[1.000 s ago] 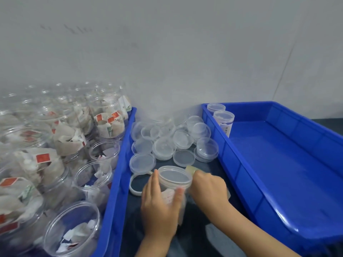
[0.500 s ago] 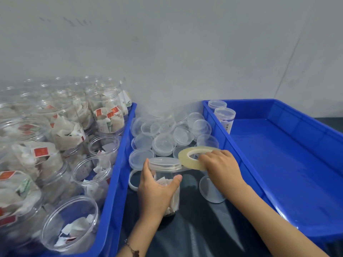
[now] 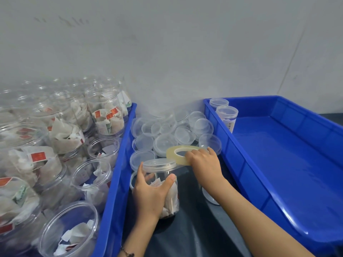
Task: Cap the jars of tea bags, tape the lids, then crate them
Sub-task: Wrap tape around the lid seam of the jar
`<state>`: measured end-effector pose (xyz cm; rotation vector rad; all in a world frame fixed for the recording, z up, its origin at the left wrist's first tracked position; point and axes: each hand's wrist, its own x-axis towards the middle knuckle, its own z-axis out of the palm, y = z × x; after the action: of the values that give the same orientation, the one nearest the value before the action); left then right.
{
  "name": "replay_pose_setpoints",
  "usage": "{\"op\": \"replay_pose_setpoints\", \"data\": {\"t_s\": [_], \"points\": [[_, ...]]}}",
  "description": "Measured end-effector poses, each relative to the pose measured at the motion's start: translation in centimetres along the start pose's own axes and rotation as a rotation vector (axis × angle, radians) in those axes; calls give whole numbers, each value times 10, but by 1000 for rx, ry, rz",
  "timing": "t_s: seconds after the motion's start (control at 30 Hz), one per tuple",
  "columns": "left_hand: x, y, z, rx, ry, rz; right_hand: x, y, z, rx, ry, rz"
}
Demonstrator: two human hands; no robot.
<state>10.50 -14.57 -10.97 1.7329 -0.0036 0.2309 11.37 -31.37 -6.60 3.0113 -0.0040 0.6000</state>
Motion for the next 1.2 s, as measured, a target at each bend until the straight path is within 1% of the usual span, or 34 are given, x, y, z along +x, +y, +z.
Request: {"op": "replay_pose_setpoints", "data": {"t_s": [0.03,0.13,0.3,0.4,0.5,0.57,0.63,0.7,0.77,0.87,0.93,1.0,1.07,1.1,1.13,1.17,1.2], "points": [[0,-1,0,1,8,3,2,-2,3,4,33,9],[1,0,-2,-18,23,-4,8,-13,12,29,-50,33],[-2,4,-5,-64,56,-1,13,-36,22,114,-51,81],[-12,5,-1,-25,68,44,9,-41,19,71,52,102],[-22,12,5,-43,29,135,-1,-35,11,117,151,129],[-28,22,10,-118,-34,138,-8,-29,2,140,194,133],[-30,28,13,-248,-91,112,-14,-21,-11,93,202,153],[-29,31,16,-425,-135,23,-19,-17,-24,28,206,194],[-28,29,19,-486,-177,-83,-26,-15,-29,63,190,204],[-25,27,20,-297,-141,-92,-39,-12,-28,101,115,243],[-25,22,18,-121,-75,-1,-45,-9,-23,119,42,302],[-27,15,16,21,45,104,-51,-13,-26,138,2,303],[-32,14,13,28,194,168,-52,-20,-27,95,26,294],[-36,15,11,26,239,188,-52,-23,-26,75,11,284],[-40,17,10,30,256,201,-52,-25,-23,75,-6,282],[-44,18,9,35,233,206,-51,-27,-22,83,-55,292],[-47,20,9,50,178,206,-50,-28,-22,89,-98,286]]}}
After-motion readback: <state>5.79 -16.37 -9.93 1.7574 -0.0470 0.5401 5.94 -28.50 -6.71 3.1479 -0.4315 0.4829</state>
